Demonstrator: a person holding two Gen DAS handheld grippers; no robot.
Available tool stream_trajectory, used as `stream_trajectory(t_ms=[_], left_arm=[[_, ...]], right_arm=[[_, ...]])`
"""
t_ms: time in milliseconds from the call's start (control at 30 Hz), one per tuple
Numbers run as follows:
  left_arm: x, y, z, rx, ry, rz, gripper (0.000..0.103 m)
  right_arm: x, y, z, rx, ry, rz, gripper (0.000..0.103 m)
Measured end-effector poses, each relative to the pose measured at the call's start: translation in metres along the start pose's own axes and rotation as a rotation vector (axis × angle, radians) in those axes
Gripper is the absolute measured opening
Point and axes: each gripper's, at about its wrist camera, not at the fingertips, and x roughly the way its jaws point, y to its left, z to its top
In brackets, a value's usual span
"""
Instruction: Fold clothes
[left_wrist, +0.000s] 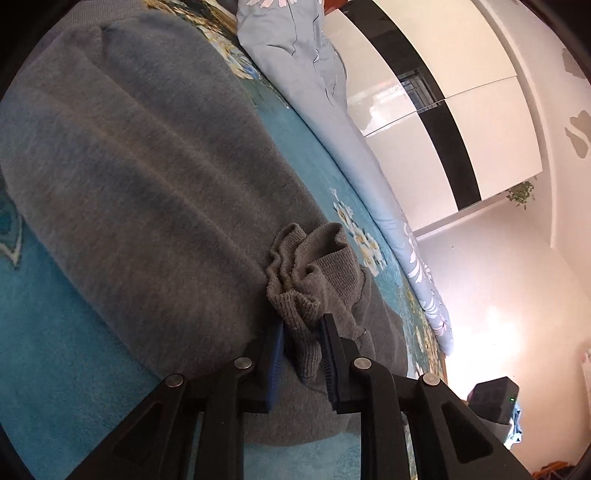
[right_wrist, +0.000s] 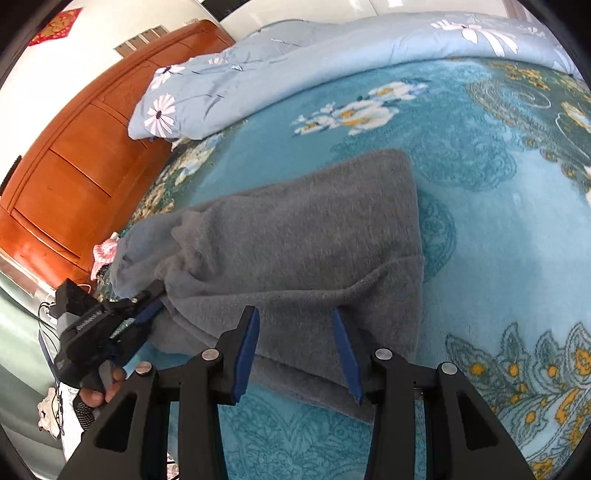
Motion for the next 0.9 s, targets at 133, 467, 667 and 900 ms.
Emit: stream_trajectory(t_ms=[133, 467, 667, 900], left_arm=[[-0.057, 0.014, 0.007, -0.034, -0.222, 0.088, 0.047], [-0.123, 0.124, 0.081, -0.29, -0.423, 0.282, 0.061], [-0.115, 0.132, 0.094, -0.283, -0.434, 0.193, 0.057], [-0.114, 0.084, 0.103, -0.172, -0.452, 0.191, 0.019]], right_arm=[[0.001, -0.002, -0.003, 0.005, -0.004, -0.003, 0.043], [0.003, 0.0, -0.005, 0.011, -0.012, -0.024, 0.043], [0.005, 0.003, -0.002, 0.01, -0.007, -0.037, 0.043], [-0.006, 0.006, -0.002, 0.019, -0.022, -0.009, 0.043]])
